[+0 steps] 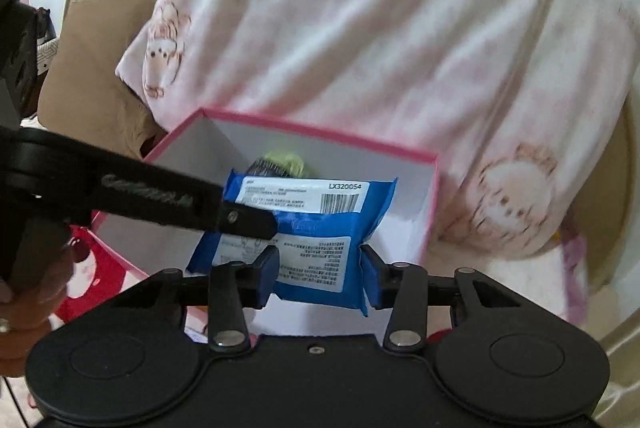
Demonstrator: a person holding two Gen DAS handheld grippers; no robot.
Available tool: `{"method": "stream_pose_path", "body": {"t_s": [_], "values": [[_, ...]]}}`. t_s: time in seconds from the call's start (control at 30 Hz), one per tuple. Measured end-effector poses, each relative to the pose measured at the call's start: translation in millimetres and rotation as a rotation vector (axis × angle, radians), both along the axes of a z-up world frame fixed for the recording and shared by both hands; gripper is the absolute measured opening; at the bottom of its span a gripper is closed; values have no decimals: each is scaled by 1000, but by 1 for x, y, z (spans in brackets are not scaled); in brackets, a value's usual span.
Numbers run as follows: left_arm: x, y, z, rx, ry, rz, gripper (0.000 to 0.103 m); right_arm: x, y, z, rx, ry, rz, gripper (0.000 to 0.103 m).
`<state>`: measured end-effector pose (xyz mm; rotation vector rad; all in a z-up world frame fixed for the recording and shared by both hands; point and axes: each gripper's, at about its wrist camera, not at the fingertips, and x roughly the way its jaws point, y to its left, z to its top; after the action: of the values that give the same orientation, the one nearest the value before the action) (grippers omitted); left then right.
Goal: Organize objects
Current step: 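Lower the wipe pack into the pink box and open the left gripper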
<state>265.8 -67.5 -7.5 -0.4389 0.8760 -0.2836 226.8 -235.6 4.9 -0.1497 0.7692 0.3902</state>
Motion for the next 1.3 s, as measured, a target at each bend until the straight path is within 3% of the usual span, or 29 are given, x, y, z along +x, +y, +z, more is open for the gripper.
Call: {"method": "stream_pose_path", "body": {"t_s": [0.17, 0.27, 0.47, 0.67, 0.77, 0.9, 1.1, 1.3], "values": [[18, 14, -19, -8, 75, 13, 40, 12, 14, -15, -26, 39, 12, 45], [22, 27, -31, -25, 121, 38, 40, 21, 17, -27, 25, 101, 18, 44], [26, 32, -45, 72, 137, 68, 40, 37, 28, -56, 77, 180, 2, 44], [32, 36, -57, 44, 186, 92, 41, 58, 26, -76, 60, 234, -28, 44], [31, 31, -59, 65, 181, 70, 38, 63, 22, -81, 104, 271, -50, 44], [29, 17, -55, 160, 167, 58, 39, 61, 26, -85, 56, 270, -58, 44], [12, 13, -26, 266, 102, 40, 49, 33, 14, -56, 21, 192, -6, 45], [-17, 18, 28, 256, 74, -53, 63, -4, -21, 0, 104, 168, 8, 57]]}}
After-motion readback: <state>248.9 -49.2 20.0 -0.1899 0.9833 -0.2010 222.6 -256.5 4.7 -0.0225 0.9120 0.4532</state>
